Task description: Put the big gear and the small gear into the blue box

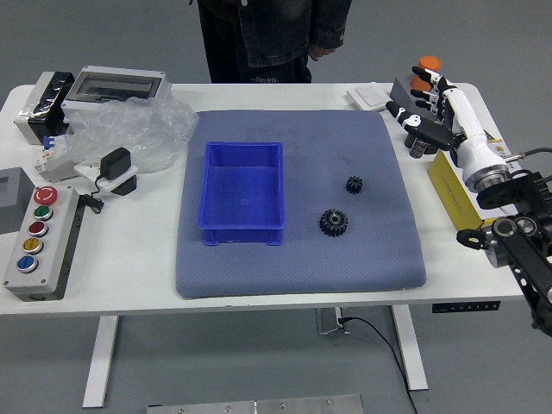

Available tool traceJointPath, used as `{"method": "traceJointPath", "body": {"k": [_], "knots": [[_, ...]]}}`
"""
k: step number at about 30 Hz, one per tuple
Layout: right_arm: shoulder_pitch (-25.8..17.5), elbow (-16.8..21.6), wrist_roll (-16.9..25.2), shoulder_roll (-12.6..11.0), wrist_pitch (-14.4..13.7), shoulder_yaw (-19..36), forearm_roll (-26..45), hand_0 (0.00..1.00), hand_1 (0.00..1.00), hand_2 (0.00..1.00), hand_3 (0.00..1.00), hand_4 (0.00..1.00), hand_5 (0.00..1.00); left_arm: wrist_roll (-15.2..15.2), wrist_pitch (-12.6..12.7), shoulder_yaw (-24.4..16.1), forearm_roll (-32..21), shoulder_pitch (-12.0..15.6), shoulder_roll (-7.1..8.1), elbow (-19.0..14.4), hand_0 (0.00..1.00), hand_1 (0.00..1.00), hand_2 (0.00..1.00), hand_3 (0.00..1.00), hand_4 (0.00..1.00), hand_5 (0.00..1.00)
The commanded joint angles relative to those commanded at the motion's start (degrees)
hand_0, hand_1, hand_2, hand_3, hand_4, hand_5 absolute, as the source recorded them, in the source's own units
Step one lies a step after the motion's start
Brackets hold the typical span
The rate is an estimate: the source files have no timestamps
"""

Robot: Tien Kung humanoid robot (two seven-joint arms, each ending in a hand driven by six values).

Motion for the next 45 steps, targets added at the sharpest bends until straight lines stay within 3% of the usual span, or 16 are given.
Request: {"method": "traceJointPath", "body": {"k": [5, 6, 17, 18, 23, 24, 35, 45], "knots": [[1.8, -1.9, -1.0, 0.2, -0.2, -1.0, -2.1, 0.682, 0.662, 0.787, 0.807, 0.674, 0.042, 0.0, 0.0, 0.0, 0.0, 0.0, 0.0, 0.0, 0.729, 0.679, 0.702, 0.703, 0.441, 0.029], [2.2, -2.2, -1.2, 0.3, -0.2, -1.2, -2.7, 0.697, 0.577, 0.658, 0.728, 0.64, 0.002, 0.0, 0.0, 0.0, 0.0, 0.0, 0.01, 0.0, 0.729, 0.679, 0.705, 0.701, 0.441, 0.029], [5.8, -5.3, -4.1, 0.4, 1.7, -4.3, -5.1, 0.688, 0.573, 0.668, 0.706, 0.677, 0.037, 0.1, 0.0, -0.1, 0.1, -0.1, 0.14, 0.0, 0.729, 0.68, 0.705, 0.701, 0.44, 0.029], [6.2, -5.8, -4.5, 0.3, 2.0, -4.8, -5.5, 0.683, 0.656, 0.794, 0.832, 0.671, 0.021, 0.1, 0.0, -0.1, 0.1, -0.1, 0.14, 0.0, 0.73, 0.679, 0.705, 0.701, 0.44, 0.029], [8.6, -9.6, -6.8, 0.2, 4.1, -9.0, -6.6, 0.683, 0.656, 0.794, 0.832, 0.671, 0.021, 0.1, -0.1, -0.3, 0.3, -0.2, 0.12, 0.0, 0.73, 0.679, 0.705, 0.701, 0.44, 0.029], [9.2, -10.6, -7.4, 0.2, 4.5, -9.9, -7.2, 0.706, 0.704, 0.854, 0.888, 0.683, 0.027, 0.1, -0.1, -0.3, 0.3, -0.2, 0.12, 0.0, 0.73, 0.679, 0.705, 0.7, 0.439, 0.028], [14.4, -18.6, -12.2, 1.9, 8.5, -18.7, -15.3, 0.734, 0.718, 0.857, 0.893, 0.705, 0.04, 0.2, 0.0, 0.1, 0.2, -0.1, 0.18, 0.0, 0.73, 0.68, 0.705, 0.699, 0.44, 0.028], [17.1, -22.4, -14.2, 4.1, 10.6, -23.7, -20.4, 0.734, 0.691, 0.761, 0.82, 0.733, 0.078, 0.3, -0.1, -0.1, 0.6, -0.2, 0.22, 0.0, 0.729, 0.68, 0.705, 0.7, 0.442, 0.03]]}}
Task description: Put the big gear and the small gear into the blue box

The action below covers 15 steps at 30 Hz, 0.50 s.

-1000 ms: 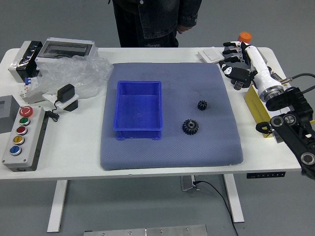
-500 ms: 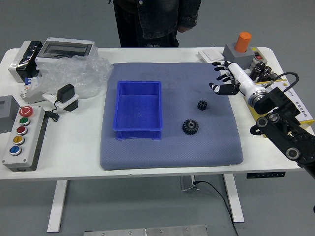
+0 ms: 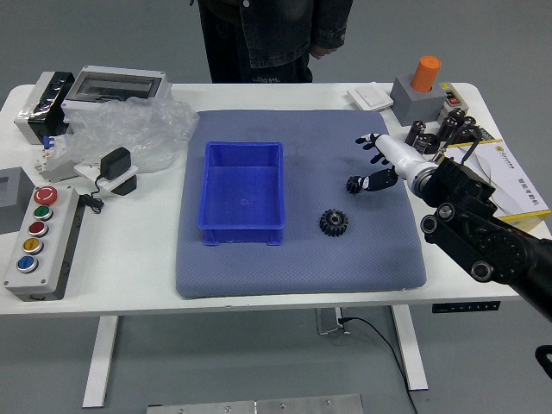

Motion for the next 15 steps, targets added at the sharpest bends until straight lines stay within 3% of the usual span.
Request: {"method": "traceJointPath", "body": {"k": [15], "knots": [[1.4, -3.8, 0.1, 1.9, 0.2, -3.1, -2.2, 0.709, 0.652, 0.714, 0.762, 0.752, 0.114, 0.1, 0.0, 0.0, 0.2, 0.1, 0.09, 0.0, 0.729, 0.678, 0.701, 0.701, 0.442, 0.028]]}}
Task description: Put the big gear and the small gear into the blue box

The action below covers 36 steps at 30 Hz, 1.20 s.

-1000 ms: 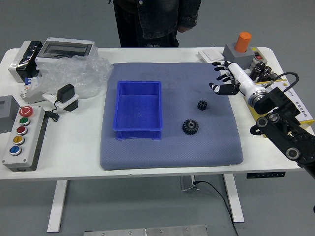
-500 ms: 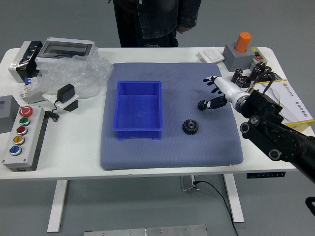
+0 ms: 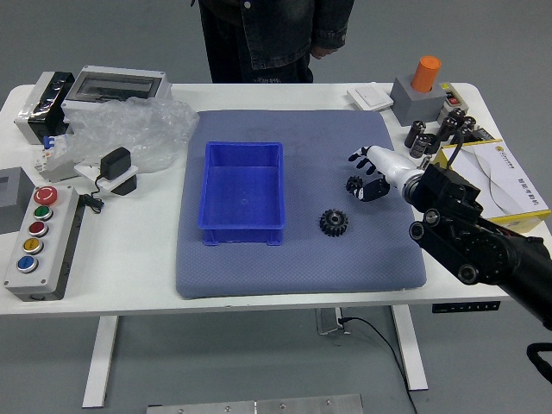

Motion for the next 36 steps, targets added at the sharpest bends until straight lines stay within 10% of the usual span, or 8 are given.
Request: {"method": "traceJointPath", "body": {"k": [36], "knots": [[0.4, -4.4, 1.5, 2.7, -2.3, -1.6, -9.1, 0.66, 0.597, 0.646, 0.655, 0.709, 0.182, 0.0, 0.0, 0.0, -0.1, 0.1, -0.17, 0.0, 0.729, 0.679, 0.7, 0.699, 0.437, 0.021]]}}
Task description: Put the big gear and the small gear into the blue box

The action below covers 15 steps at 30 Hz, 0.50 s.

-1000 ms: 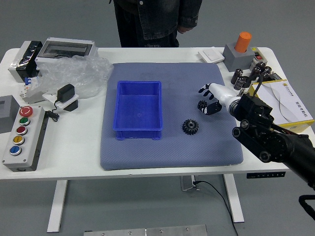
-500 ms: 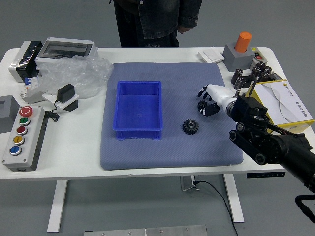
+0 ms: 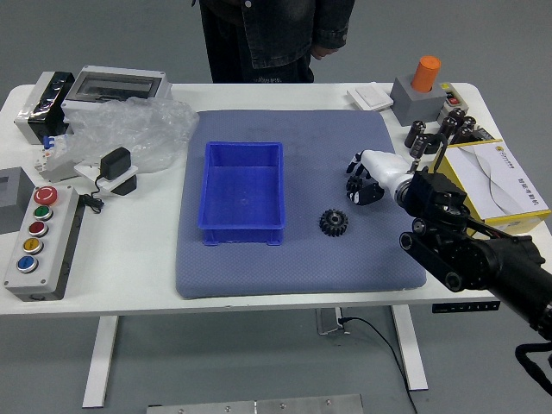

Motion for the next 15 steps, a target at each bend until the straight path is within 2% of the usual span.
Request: {"method": "traceJointPath", "body": {"k": [5, 6, 11, 12, 15], "knots": [[-0.1, -0.4, 0.4, 0.2, -0.7, 0.0, -0.7, 0.66, 0.597, 0.646, 0.655, 0.709, 0.182, 0.0, 0.0, 0.0, 0.0, 0.0, -0.05, 0.0, 0.729, 0.679, 0.7, 0.699, 0.437, 0.021], [-0.1, -0.4, 0.5, 0.2, -0.8, -0.1, -0.8, 0.684, 0.584, 0.627, 0.642, 0.67, 0.197, 0.0, 0.0, 0.0, 0.0, 0.0, -0.06, 0.0, 0.729, 0.679, 0.7, 0.7, 0.436, 0.02], [-0.2, -0.7, 0.9, 0.4, -1.6, -0.2, -1.2, 0.684, 0.584, 0.627, 0.642, 0.67, 0.197, 0.0, 0.0, 0.0, 0.0, 0.0, -0.1, 0.0, 0.729, 0.679, 0.7, 0.7, 0.436, 0.02], [-0.2, -0.7, 1.0, 0.4, -1.8, -0.3, -1.3, 0.699, 0.575, 0.611, 0.632, 0.614, 0.185, 0.0, 0.0, 0.1, 0.0, 0.0, -0.1, 0.0, 0.73, 0.681, 0.7, 0.701, 0.434, 0.017], [-0.4, -0.8, 1.2, 0.4, -2.2, -0.4, -1.5, 0.699, 0.575, 0.611, 0.632, 0.614, 0.185, 0.0, 0.0, 0.1, 0.0, 0.0, -0.12, 0.0, 0.73, 0.681, 0.7, 0.701, 0.434, 0.017]]}}
